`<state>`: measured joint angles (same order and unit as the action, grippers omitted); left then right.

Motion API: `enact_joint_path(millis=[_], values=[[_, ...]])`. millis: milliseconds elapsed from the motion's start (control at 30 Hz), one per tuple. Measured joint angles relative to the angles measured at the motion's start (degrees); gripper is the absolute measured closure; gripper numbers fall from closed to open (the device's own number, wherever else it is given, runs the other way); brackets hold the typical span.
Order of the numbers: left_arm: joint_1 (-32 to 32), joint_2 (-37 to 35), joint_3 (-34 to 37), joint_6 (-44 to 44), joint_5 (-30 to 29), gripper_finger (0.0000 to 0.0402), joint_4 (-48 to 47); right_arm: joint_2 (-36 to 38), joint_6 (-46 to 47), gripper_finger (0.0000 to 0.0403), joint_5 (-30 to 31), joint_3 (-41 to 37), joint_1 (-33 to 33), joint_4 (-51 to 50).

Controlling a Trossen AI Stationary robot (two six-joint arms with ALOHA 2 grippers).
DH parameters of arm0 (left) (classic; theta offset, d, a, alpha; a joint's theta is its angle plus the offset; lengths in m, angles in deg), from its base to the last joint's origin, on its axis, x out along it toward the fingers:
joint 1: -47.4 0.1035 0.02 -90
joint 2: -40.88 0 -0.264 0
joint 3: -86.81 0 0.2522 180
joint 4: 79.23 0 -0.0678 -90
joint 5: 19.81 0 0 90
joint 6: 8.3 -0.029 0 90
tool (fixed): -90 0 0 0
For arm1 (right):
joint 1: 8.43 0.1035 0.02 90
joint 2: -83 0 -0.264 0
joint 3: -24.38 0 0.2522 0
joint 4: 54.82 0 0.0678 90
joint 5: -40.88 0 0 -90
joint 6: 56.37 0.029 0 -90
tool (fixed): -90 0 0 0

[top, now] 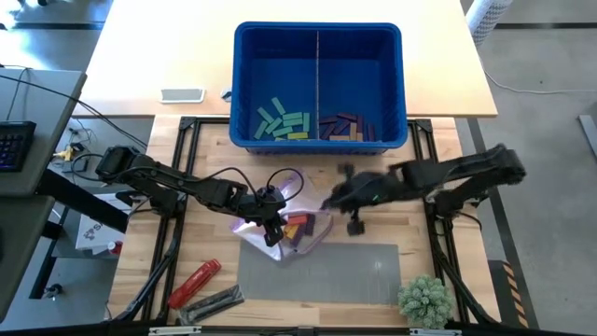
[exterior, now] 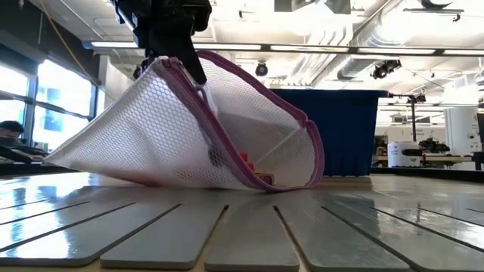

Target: Sort blocks

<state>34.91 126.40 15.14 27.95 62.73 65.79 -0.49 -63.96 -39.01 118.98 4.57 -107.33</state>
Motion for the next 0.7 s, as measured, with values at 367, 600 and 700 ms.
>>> enact_joint_path(millis=[367, 600, 700], values=[[-0.7, 0.0, 0.0, -1.9, 0.6, 0.0402, -0.4, 9.7, 0.8, 0.0363, 4.5, 0.0, -18.2, 0.4], [-1.9, 0.0, 0.0, -3.7, 1.8, 0.0402, -0.4, 9.3, -1.3, 0.0317, 1.3, 0.0, -37.8, 3.7], [-1.9, 0.0, 0.0, -5.3, 2.3, 0.0402, -0.4, 7.4, -2.6, 0.0314, -4.5, 0.0, -48.2, 6.2]])
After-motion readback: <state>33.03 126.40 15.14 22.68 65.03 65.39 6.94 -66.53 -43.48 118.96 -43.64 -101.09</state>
